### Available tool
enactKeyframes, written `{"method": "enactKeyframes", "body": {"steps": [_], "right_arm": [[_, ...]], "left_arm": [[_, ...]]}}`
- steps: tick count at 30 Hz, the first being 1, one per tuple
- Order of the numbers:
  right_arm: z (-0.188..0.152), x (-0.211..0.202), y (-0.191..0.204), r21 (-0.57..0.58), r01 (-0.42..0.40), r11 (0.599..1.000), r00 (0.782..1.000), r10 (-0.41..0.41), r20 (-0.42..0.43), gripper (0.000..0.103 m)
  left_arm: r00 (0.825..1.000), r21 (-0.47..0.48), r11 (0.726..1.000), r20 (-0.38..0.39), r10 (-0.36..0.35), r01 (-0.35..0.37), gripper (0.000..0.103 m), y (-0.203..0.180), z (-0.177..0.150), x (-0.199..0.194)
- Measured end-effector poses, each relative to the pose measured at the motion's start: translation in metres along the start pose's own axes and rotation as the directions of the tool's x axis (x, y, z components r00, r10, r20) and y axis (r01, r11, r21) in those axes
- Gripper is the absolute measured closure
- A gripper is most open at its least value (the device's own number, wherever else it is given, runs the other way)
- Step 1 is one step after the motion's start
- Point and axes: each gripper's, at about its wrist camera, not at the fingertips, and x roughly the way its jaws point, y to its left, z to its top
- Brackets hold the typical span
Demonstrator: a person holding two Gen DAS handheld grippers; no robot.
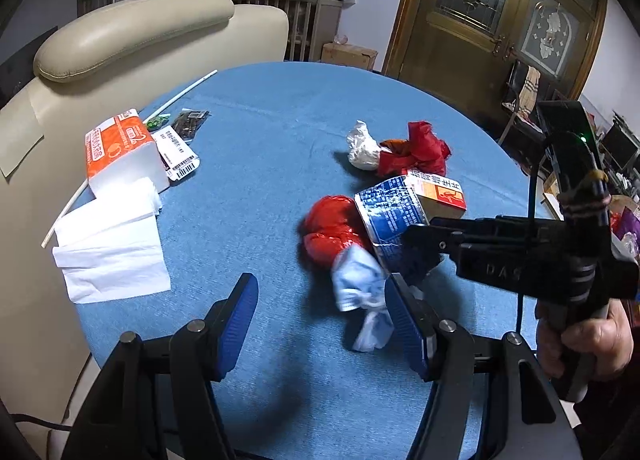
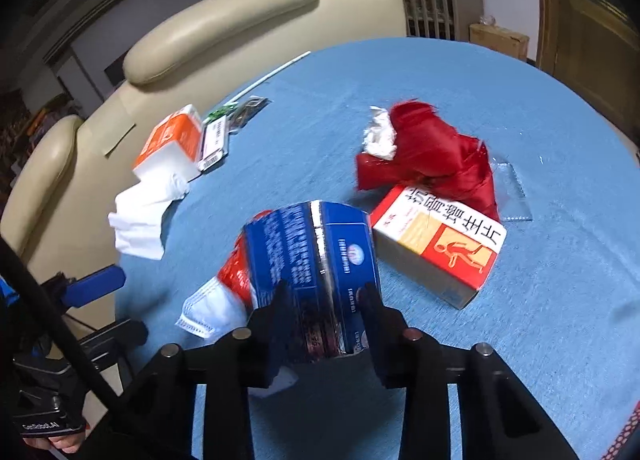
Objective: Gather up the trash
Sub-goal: 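Move the right tool back to the table and grasp the blue-and-white box, then lift the blue-and-white box with the right tool while the left tool grasps the face mask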
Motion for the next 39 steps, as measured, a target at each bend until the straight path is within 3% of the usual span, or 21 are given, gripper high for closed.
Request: {"method": "enactKeyframes", "body": {"steps": [7,32,39], "right_arm": [[-0.013,-0.019,0.003,0.022,-0.026,0.999,0.999,0.026,0.026,0.077],[-0.050,-0.058,-0.044,0.142,0.002,0.990,0.996,-0.014,0.085,0.077],[-0.063,-0.077,-0.057,0.179,-0.086,0.980,0.988,0.061,0.141,0.073]], "left_arm": [[1.000,0.008,1.000,0.018,-0.004,0.004,0.036,-0.008,0.000,-0.011],[0.999,0.063,0.997,-0.005,-0.053,0.053,0.036,-0.048,-0.005,-0.006],[0.999,0.059,0.997,-0.007,-0.040,0.041,0.036,-0.043,-0.009,-0.007]]}}
